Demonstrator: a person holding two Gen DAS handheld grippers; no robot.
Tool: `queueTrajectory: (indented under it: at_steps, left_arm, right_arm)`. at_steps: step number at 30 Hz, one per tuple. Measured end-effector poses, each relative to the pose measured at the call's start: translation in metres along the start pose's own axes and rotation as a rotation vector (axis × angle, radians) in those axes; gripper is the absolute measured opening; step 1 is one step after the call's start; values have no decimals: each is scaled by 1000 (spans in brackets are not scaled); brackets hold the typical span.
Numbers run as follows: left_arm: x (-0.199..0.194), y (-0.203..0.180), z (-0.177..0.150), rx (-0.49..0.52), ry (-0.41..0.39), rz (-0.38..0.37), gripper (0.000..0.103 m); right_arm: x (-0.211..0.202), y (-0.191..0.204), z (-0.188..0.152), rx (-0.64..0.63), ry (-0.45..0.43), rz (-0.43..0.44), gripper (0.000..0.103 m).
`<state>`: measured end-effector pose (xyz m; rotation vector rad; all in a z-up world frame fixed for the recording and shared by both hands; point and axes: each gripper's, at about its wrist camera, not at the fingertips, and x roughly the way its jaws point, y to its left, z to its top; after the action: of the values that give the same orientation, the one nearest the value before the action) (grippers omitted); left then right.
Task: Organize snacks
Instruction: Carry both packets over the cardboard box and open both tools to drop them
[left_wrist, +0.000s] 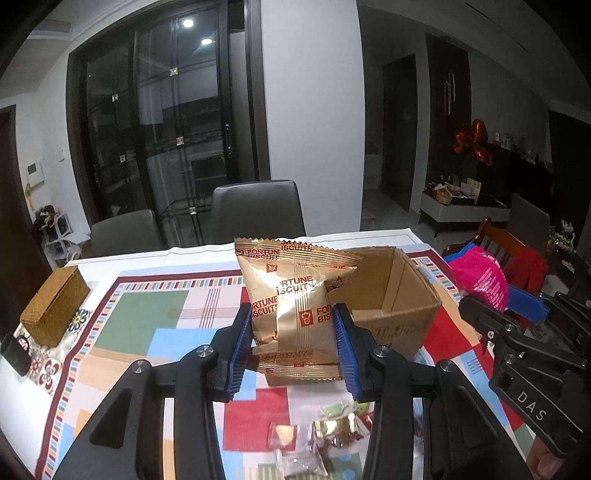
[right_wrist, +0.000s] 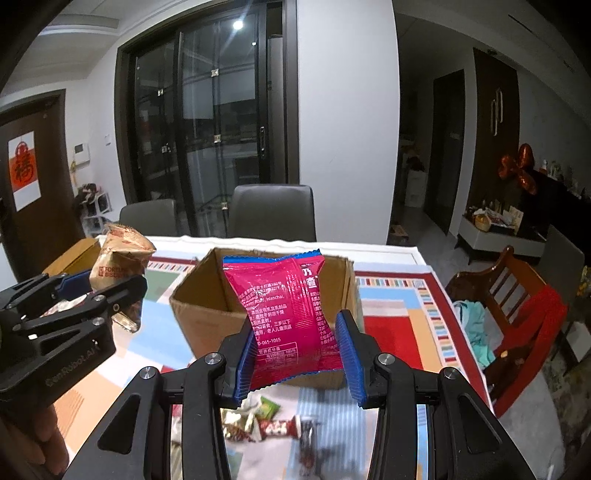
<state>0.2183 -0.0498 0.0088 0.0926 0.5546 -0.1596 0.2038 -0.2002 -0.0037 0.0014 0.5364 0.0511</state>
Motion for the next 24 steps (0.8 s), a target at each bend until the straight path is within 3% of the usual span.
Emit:
queueTrajectory:
  at_steps: [24]
  left_arm:
    - [89,5,42,7,71,-9,43]
  right_arm:
    - [86,-7,48,-5,27,-35,43]
